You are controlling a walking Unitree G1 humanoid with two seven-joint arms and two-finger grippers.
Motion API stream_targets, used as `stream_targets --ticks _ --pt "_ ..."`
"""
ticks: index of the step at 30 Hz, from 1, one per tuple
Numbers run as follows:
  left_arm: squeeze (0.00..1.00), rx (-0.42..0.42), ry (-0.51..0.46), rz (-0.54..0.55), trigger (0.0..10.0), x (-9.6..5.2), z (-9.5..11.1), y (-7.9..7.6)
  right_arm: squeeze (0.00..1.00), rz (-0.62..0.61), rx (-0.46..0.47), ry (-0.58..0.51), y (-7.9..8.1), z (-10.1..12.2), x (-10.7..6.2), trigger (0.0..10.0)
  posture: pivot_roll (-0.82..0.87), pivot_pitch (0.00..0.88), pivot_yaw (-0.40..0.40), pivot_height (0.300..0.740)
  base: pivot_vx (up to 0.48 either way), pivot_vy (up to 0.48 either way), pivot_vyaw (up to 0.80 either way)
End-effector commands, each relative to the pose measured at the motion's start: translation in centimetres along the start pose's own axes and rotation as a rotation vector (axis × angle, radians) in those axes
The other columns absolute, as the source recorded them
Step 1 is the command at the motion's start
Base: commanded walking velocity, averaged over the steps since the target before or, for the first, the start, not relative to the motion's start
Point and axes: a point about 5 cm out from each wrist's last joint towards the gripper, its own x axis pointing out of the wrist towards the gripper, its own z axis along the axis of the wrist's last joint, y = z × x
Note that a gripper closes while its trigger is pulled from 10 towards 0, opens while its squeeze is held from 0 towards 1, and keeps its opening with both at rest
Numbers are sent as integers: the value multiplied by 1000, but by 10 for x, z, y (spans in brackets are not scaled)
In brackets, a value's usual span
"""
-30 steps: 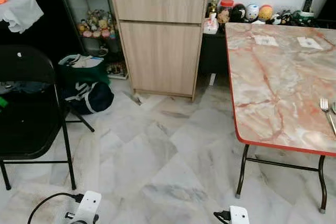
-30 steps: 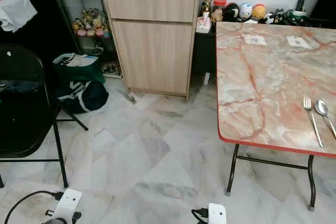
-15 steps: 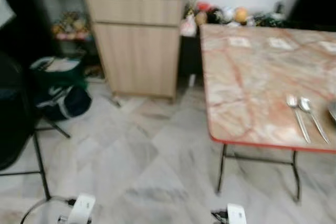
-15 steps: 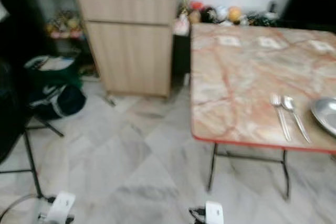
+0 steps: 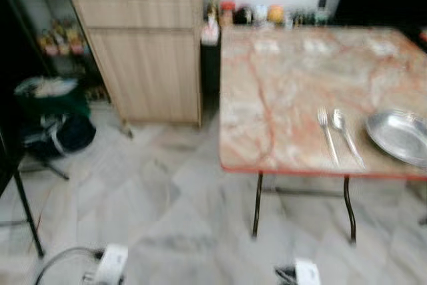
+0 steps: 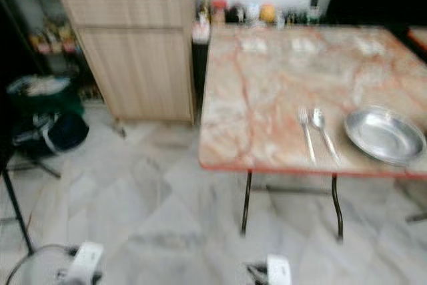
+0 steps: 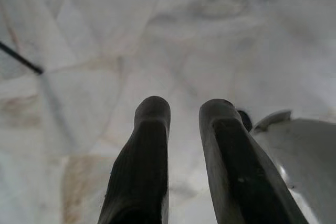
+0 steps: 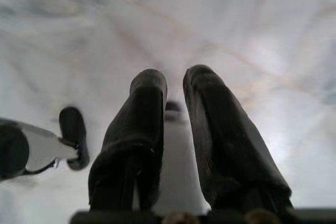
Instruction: Setting the table
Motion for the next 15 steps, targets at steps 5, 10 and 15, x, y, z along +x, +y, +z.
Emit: stream_targets --ticks 5,10,15 --pt "0 19 34 11 10000 -2 -9 9 0 18 4 -11 9 3 1 10000 218 0 -21 740 0 -314 0" --pt "0 24 35 14 10000 -3 -9 11 0 11 31 -13 10 2 1 10000 213 0 -13 740 0 -319 0" --pt "0 25 34 13 10000 -3 -9 11 0 12 38 -13 11 2 1 10000 214 0 -12 740 0 -324 0"
